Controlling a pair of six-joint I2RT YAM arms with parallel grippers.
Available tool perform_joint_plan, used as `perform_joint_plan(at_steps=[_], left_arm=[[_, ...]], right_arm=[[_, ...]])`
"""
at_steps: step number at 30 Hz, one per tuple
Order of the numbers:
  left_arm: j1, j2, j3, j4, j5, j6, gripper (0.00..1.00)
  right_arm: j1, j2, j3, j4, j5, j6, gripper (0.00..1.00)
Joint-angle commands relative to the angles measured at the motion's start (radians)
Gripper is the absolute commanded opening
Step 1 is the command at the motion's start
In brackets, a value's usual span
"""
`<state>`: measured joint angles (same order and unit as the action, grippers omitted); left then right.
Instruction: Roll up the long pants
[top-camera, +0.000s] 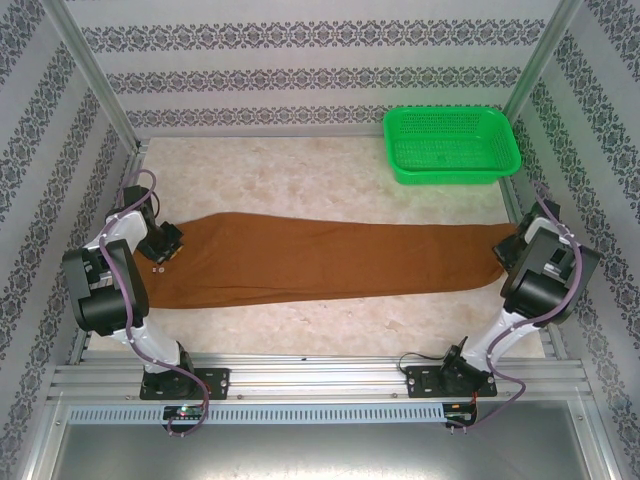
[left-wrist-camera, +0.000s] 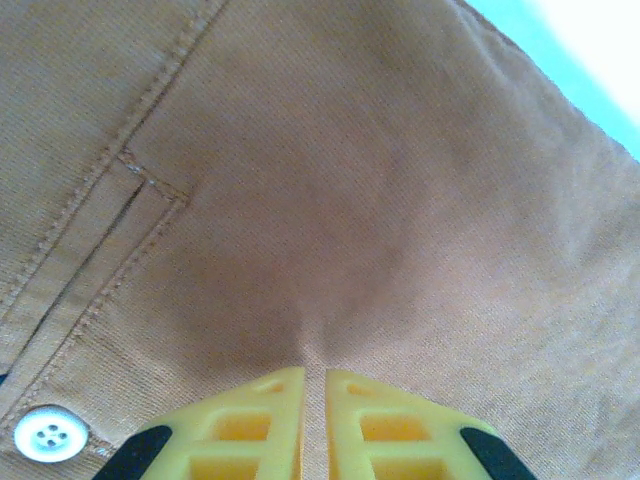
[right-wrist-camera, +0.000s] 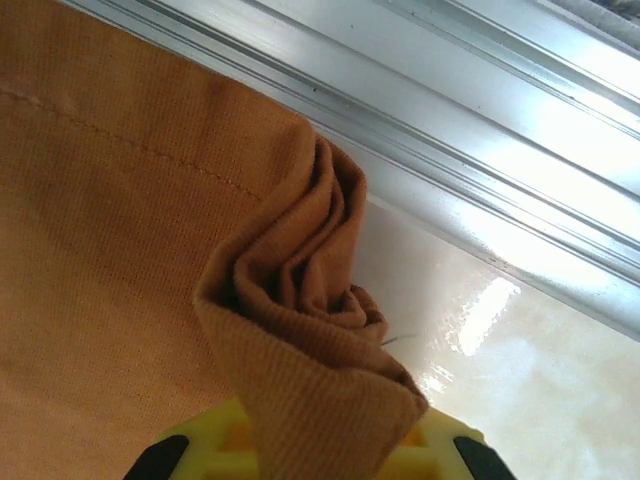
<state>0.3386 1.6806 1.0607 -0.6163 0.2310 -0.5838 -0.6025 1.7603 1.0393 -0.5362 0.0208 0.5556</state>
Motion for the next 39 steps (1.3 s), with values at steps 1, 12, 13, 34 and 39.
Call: perform_joint_plan(at_steps=[1, 12, 13, 34, 39], left_arm=[[-0.022, -0.018, 0.014, 0.004, 0.021, -0.01, 0.14], [-0.026, -0.168, -0.004, 0.043, 0.028, -0.031, 0.18], [-0.027, -0.17, -0.007, 0.052, 0.036, -0.034, 0.18], [-0.034, -0.213, -0.232, 0.245, 0.175, -0.031, 0.3], [-0.102, -0.216, -0.268, 0.375, 0.28, 0.003, 0.48]], right_arm=[[0.052, -0.117, -0.068, 0.063, -0.009, 0.031, 0.0], [0.889, -0.355, 0.088, 0.02, 0.072, 0.126, 0.0], [0.962, -0.325, 0.119, 0.016, 0.07, 0.128, 0.0], [1.476, 0.273, 0.81, -0.129, -0.168, 0.096, 0.97], [1.328, 0.031, 0.436, 0.004, -0.147, 0.144, 0.96]])
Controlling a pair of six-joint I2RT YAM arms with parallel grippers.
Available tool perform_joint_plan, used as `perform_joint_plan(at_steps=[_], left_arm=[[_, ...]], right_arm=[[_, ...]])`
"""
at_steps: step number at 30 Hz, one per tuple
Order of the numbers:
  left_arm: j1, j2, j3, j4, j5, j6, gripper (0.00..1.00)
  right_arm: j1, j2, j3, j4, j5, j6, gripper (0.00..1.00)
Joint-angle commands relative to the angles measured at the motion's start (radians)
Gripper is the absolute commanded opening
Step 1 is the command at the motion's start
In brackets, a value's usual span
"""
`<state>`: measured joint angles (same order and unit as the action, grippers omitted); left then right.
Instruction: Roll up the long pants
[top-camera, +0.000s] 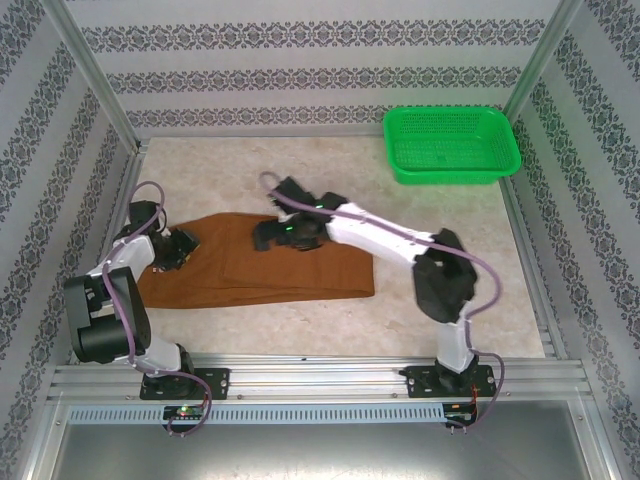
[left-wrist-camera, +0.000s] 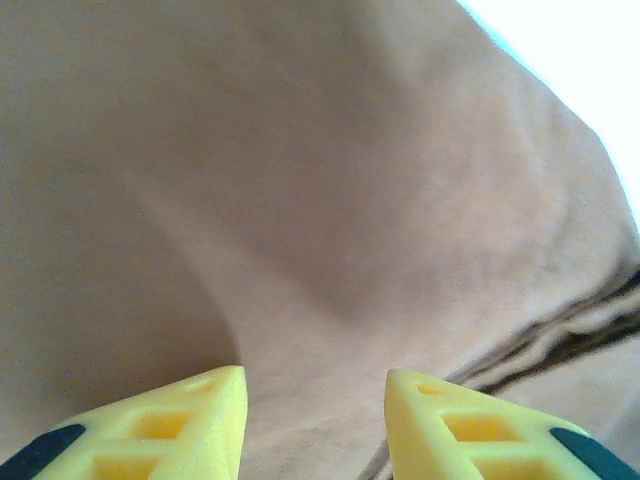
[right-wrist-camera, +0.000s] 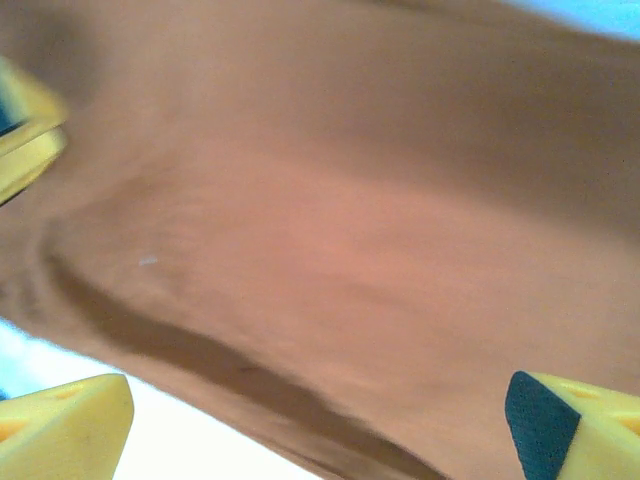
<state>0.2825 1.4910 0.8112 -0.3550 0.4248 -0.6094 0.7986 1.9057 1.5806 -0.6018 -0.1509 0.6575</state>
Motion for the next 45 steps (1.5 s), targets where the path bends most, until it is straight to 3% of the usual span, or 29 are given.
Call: perform_joint_plan(at_steps=[1, 6, 11, 16, 19, 27, 34, 37, 38, 42, 45], left_arm=[[-0.069, -0.022, -0.017, 0.132, 0.095, 0.041, 0.52], [-0.168, 0.063, 0.037, 0.095, 0.089, 0.105, 0.56], [-0.265, 0.118, 0.068, 0.003, -0.048, 0.16, 0.56], [-0.3, 0.138, 0.059, -0.053, -0.133, 0.178, 0.55], [-0.302, 0.148, 0.04, -0.033, -0.108, 0.18, 0.47], [-0.338, 0.238, 0.043, 0.0, -0.051, 0.183, 0.37], [-0.347, 0.24, 0.058, 0.022, 0.034, 0.182, 0.15], [-0.347, 0.236, 0.08, 0.017, 0.083, 0.186, 0.12], [-0.347, 0.235, 0.087, 0.02, 0.103, 0.186, 0.12], [-0.354, 0.234, 0.105, 0.024, 0.154, 0.187, 0.4], [-0.364, 0.223, 0.104, 0.034, 0.177, 0.195, 0.5]], right_arm=[[-0.098, -0.145, -0.159, 0.074, 0.037, 0.043, 0.96], [-0.186, -0.24, -0.315, 0.114, 0.049, 0.049, 0.95], [-0.22, -0.277, -0.382, 0.155, 0.043, 0.05, 0.95], [-0.232, -0.263, -0.407, 0.176, 0.027, 0.049, 0.95], [-0.234, -0.249, -0.409, 0.179, 0.02, 0.047, 0.95], [-0.24, -0.196, -0.397, 0.186, 0.004, 0.053, 0.94], [-0.239, -0.152, -0.386, 0.193, -0.01, 0.065, 0.94], [-0.239, -0.126, -0.378, 0.194, -0.018, 0.067, 0.94], [-0.239, -0.117, -0.376, 0.194, -0.02, 0.068, 0.94], [-0.234, -0.088, -0.366, 0.202, -0.035, 0.076, 0.93], [-0.23, -0.071, -0.362, 0.206, -0.041, 0.079, 0.93]])
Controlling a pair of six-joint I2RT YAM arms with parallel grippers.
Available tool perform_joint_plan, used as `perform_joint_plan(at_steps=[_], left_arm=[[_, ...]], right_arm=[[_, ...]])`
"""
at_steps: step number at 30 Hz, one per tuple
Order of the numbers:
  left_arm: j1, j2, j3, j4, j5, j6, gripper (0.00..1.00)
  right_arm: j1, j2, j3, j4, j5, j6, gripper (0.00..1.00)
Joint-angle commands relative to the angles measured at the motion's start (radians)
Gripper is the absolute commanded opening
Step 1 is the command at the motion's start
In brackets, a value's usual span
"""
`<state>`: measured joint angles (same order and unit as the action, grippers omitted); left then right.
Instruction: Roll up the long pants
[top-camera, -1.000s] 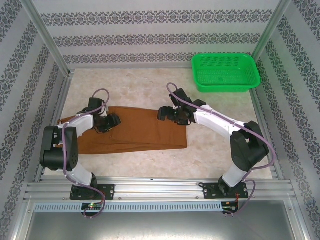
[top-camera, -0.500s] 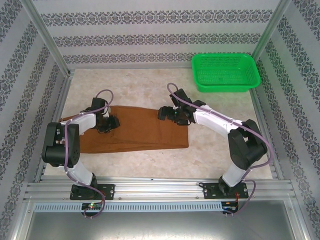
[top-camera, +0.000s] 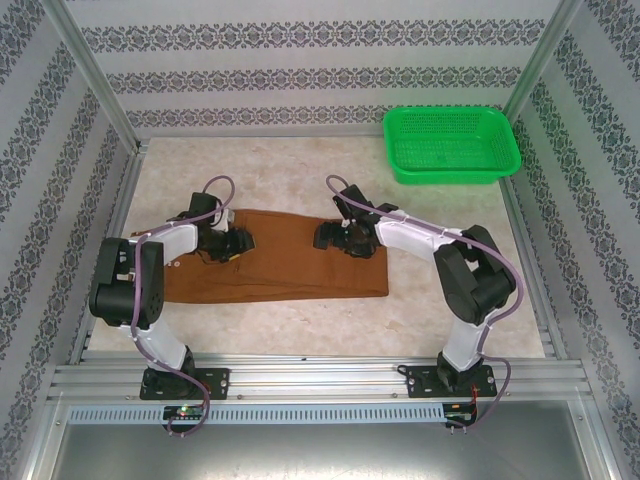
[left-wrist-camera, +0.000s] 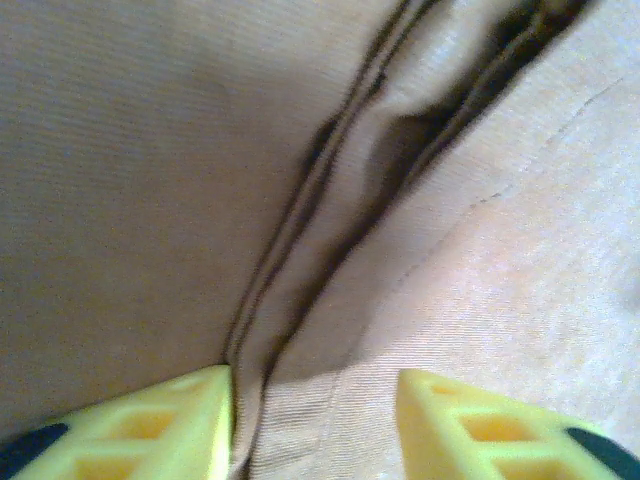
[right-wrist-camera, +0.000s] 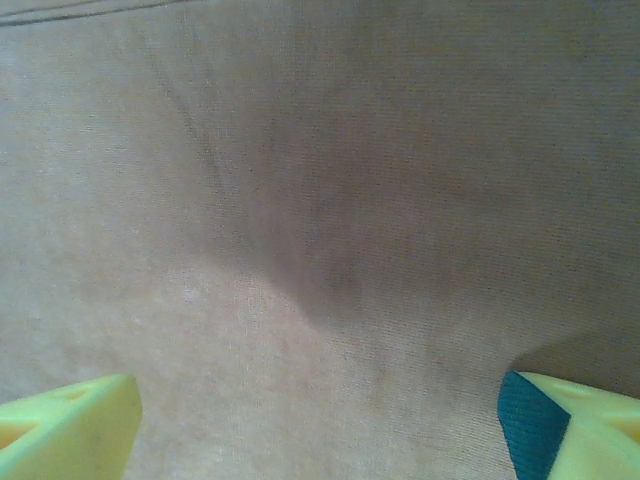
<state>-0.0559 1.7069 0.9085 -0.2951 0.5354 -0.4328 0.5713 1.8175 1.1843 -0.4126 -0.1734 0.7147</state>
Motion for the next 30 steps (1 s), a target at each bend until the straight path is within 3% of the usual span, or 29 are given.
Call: perform_joint_plan(at_steps=[1, 4, 7, 12, 20, 24, 30], left_arm=[[-0.029, 0.008, 0.007, -0.025, 0.069, 0.021, 0.5], [-0.031, 0.03, 0.013, -0.018, 0.096, 0.019, 0.47], [-0.034, 0.066, 0.015, 0.016, 0.163, 0.005, 0.35], [-0.06, 0.116, 0.047, -0.01, 0.143, 0.018, 0.3], [-0.084, 0.134, 0.068, 0.008, 0.191, 0.012, 0.01], [-0.091, 0.062, 0.072, -0.027, 0.133, -0.004, 0.0], [-0.087, -0.159, 0.173, -0.321, -0.052, 0.022, 0.0]], right_arm=[[-0.002, 0.023, 0.038, 0.016, -0.019, 0.022, 0.93], [-0.002, 0.037, 0.043, 0.018, -0.018, 0.02, 0.93], [-0.002, 0.059, 0.053, 0.019, -0.029, 0.017, 0.93], [-0.002, 0.096, 0.064, 0.026, -0.051, 0.016, 0.93], [-0.003, 0.124, 0.059, 0.045, -0.061, 0.021, 0.92], [-0.007, 0.112, 0.049, 0.051, -0.062, 0.028, 0.92], [-0.075, -0.012, 0.006, 0.039, -0.028, 0.038, 0.93]])
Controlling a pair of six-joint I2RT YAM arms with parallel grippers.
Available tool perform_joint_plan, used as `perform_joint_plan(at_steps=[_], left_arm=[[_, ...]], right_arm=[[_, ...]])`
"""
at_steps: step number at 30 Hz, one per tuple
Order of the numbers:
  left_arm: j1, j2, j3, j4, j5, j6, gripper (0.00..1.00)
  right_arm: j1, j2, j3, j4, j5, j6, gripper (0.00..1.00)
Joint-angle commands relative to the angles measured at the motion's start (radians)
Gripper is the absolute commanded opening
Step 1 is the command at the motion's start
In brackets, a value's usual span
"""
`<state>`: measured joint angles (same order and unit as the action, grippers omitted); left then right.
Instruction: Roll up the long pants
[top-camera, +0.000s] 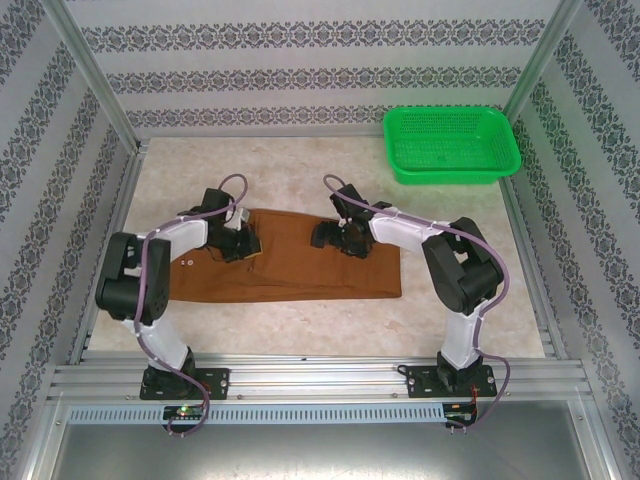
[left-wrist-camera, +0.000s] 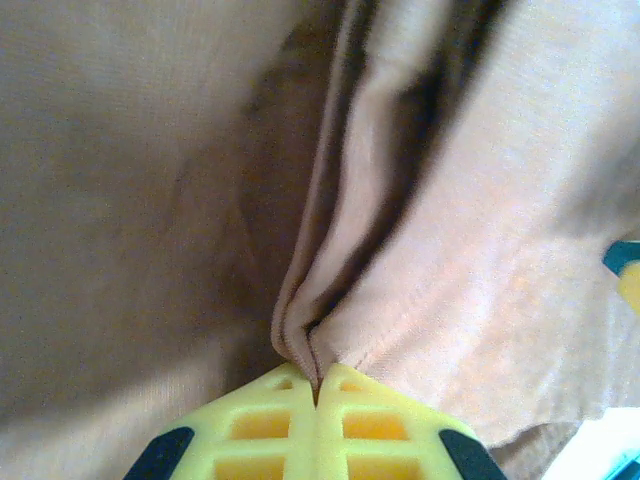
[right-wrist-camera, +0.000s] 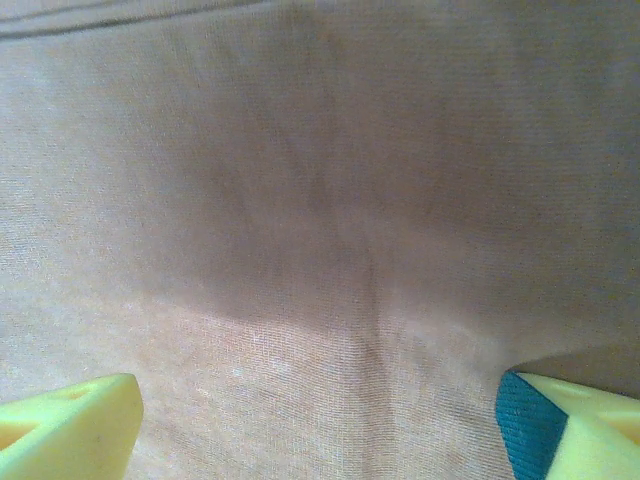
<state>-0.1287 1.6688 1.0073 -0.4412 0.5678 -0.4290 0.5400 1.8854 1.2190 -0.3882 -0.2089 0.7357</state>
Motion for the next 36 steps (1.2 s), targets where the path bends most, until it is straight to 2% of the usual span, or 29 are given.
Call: perform_joint_plan(at_steps=[1, 4, 7, 17, 21, 24, 27, 32, 36], left_arm=[[-0.01, -0.163, 0.095, -0.224, -0.104, 0.025, 0.0], [0.018, -0.241, 0.167, -0.361, -0.159, 0.044, 0.0], [0.082, -0.289, 0.221, -0.478, -0.231, 0.063, 0.0], [0.492, -0.393, 0.224, -0.674, -0.275, 0.172, 0.0], [0.536, -0.351, 0.225, -0.679, -0.351, 0.191, 0.0], [0.55, -0.318, 0.197, -0.65, -0.397, 0.15, 0.0], [0.571, -0.362, 0.149, -0.605, -0.452, 0.109, 0.0], [0.669, -0.413, 0.109, -0.58, -0.456, 0.107, 0.0], [0.716, -0.376, 0.11, -0.553, -0.445, 0.106, 0.0]], right_arm=[[-0.062, -0.103, -0.04, 0.018, 0.012, 0.019, 0.93], [-0.118, -0.157, -0.053, -0.004, 0.018, 0.003, 0.93], [-0.164, -0.187, -0.054, -0.021, 0.017, -0.015, 0.93], [-0.224, -0.192, -0.045, -0.031, -0.012, -0.037, 0.93], [-0.223, -0.164, -0.049, -0.006, -0.045, -0.034, 0.93], [-0.219, -0.132, -0.046, -0.003, -0.058, -0.039, 0.93], [-0.219, -0.109, -0.044, -0.016, -0.059, -0.049, 0.93], [-0.221, -0.109, -0.042, -0.04, -0.052, -0.065, 0.92], [-0.218, -0.095, -0.02, -0.059, -0.053, -0.077, 0.92]])
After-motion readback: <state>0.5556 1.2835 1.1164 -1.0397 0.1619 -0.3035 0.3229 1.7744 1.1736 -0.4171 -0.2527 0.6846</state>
